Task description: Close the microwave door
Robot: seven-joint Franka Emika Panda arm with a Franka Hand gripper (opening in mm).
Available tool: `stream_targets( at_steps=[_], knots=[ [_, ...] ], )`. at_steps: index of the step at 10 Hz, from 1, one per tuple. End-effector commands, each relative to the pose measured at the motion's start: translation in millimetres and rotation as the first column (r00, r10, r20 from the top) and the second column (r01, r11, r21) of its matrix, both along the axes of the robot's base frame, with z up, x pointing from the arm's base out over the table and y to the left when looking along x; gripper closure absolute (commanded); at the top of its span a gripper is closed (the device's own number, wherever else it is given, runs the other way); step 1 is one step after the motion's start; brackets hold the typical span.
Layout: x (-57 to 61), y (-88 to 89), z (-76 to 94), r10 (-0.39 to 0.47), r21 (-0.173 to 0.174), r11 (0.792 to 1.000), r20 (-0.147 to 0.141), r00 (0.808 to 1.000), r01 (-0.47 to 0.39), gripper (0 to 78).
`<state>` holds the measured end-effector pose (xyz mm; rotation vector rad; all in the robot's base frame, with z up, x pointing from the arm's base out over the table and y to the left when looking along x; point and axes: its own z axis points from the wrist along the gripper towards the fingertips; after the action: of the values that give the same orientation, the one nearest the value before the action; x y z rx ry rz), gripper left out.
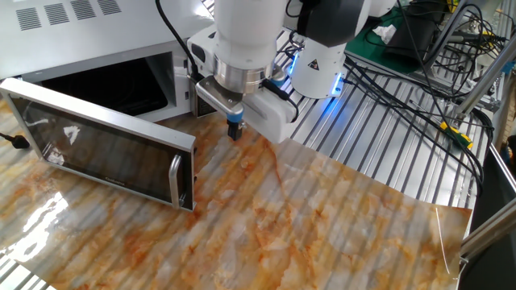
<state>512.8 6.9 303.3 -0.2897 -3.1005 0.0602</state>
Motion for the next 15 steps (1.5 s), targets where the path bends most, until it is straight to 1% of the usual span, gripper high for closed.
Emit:
stream_targets(
  at_steps=[1, 3, 5, 6, 9, 10, 11, 13, 15],
  knots=[
    [13.1, 6.0, 6.6, -0.017, 0.001, 1.0, 0.004, 1.0, 0.017, 77.6],
    [22.6, 5.5, 9.8, -0.023, -0.003, 1.0, 0.007, 1.0, 0.023, 77.6],
    [29.6, 5.3, 12.4, -0.019, 0.0, 1.0, 0.007, 1.0, 0.019, 77.6],
    [30.8, 5.7, 12.9, -0.025, 0.0, 1.0, 0.008, 1.0, 0.025, 77.6],
    [30.8, 5.7, 12.9, -0.034, 0.0, 0.999, 0.023, 0.999, 0.034, 77.6],
    [30.8, 5.7, 12.9, -0.033, 0.029, 0.999, 0.047, 0.998, 0.031, 77.6],
    [30.8, 5.7, 12.9, -0.034, 0.04, 0.999, 0.063, 0.997, 0.032, 77.6],
    [30.8, 5.7, 12.9, -0.133, 0.04, 0.991, 0.049, 0.99, 0.131, 77.6],
    [30.8, 5.7, 12.9, -0.167, 0.06, 0.985, 0.045, 0.985, 0.164, 77.6]
  ],
)
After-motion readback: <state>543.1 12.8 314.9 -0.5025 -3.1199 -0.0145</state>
